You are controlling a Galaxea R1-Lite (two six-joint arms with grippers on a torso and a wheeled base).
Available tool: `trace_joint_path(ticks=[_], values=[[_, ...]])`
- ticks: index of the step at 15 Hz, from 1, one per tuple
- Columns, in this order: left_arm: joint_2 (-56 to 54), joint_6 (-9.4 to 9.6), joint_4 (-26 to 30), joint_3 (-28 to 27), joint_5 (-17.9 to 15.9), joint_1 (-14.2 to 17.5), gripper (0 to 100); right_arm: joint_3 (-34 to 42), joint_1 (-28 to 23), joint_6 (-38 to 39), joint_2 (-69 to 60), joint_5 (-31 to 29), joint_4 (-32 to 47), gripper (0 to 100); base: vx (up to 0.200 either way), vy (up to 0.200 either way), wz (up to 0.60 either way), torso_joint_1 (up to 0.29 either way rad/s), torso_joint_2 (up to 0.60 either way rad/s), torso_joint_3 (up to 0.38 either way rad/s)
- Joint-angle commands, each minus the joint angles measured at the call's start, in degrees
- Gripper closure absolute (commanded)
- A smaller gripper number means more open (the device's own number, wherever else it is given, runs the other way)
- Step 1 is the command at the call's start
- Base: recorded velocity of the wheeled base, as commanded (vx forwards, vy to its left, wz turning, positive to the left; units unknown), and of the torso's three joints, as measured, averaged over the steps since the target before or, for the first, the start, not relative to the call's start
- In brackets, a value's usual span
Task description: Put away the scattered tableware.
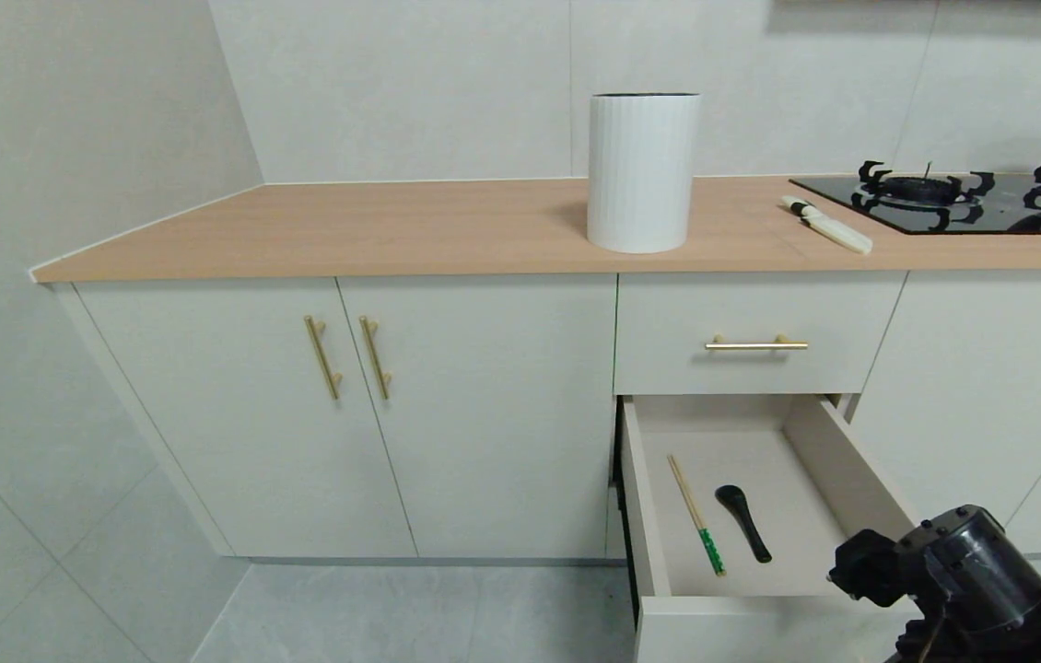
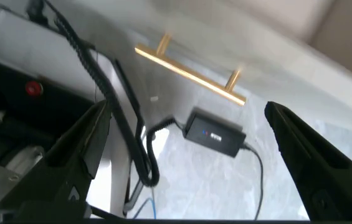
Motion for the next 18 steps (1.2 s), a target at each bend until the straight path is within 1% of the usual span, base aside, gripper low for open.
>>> trace_joint_path(ticks=[1,7,11,13,15,16,18], values=[[0.0,0.01,0.0,0.0,0.0,0.0,0,0.0,0.2,0.1,3.4,-0.1,-0.1,0,0.0,0.0,0.0,0.0,0.0,0.0],[0.0,0.01,0.0,0.0,0.0,0.0,0,-0.9,-0.2,0.8,6.9,-0.8,-0.4,0,0.0,0.0,0.0,0.0,0.0,0.0],[0.0,0.01,0.0,0.0,0.0,0.0,0,-4.1,-3.5,5.6,12.3,-1.4,-0.6,0,0.0,0.0,0.0,0.0,0.0,0.0],[0.0,0.01,0.0,0.0,0.0,0.0,0,-5.2,-5.7,6.1,14.4,-2.0,-3.1,0,0.0,0.0,0.0,0.0,0.0,0.0],[0.0,0.01,0.0,0.0,0.0,0.0,0,-5.3,-6.2,7.2,15.3,-2.1,-5.8,0,0.0,0.0,0.0,0.0,0.0,0.0],[0.0,0.01,0.0,0.0,0.0,0.0,0,-5.6,-6.6,8.9,16.3,-2.2,-8.0,0,0.0,0.0,0.0,0.0,0.0,0.0],[0.0,0.01,0.0,0.0,0.0,0.0,0,-6.7,-7.4,10.9,17.7,-2.9,-9.9,0,0.0,0.0,0.0,0.0,0.0,0.0]])
